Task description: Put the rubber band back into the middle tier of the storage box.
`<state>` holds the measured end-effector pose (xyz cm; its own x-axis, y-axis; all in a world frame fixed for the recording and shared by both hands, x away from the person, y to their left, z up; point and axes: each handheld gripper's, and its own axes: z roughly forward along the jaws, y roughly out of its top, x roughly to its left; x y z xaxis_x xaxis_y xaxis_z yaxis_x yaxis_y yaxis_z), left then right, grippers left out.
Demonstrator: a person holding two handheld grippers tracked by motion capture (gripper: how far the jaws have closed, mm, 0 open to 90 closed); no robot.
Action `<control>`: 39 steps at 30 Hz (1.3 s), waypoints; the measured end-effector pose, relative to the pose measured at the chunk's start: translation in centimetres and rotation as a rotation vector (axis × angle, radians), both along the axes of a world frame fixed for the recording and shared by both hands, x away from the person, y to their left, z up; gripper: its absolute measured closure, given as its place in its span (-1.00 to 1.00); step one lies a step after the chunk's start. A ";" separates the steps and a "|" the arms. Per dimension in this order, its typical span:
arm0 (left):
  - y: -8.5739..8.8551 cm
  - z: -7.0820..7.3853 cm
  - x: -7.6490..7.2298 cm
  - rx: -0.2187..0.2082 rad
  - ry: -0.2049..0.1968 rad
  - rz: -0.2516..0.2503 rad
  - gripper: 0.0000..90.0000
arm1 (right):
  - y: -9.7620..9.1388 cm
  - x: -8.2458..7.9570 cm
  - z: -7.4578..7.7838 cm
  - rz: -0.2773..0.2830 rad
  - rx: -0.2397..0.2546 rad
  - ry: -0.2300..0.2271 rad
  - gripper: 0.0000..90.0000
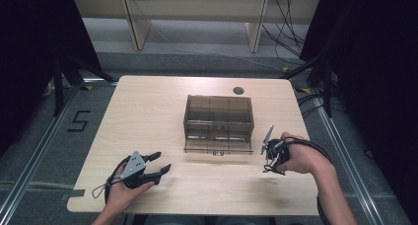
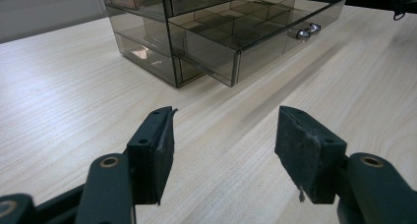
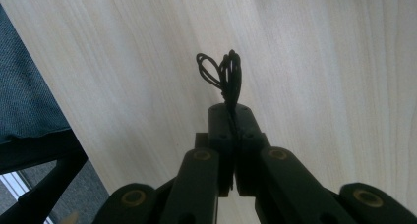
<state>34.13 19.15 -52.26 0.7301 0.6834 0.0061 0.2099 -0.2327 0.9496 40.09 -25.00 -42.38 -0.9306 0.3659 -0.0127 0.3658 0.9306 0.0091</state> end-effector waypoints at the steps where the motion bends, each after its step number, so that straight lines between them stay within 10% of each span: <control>1: 0.0 0.0 0.0 0.003 0.001 0.002 -0.13 | 0.2 -0.1 0.1 -0.020 -0.006 0.002 0.98; 39: 0.0 0.0 0.0 0.006 0.003 0.003 -0.13 | 1.8 0.8 1.3 0.014 -0.010 -0.010 0.98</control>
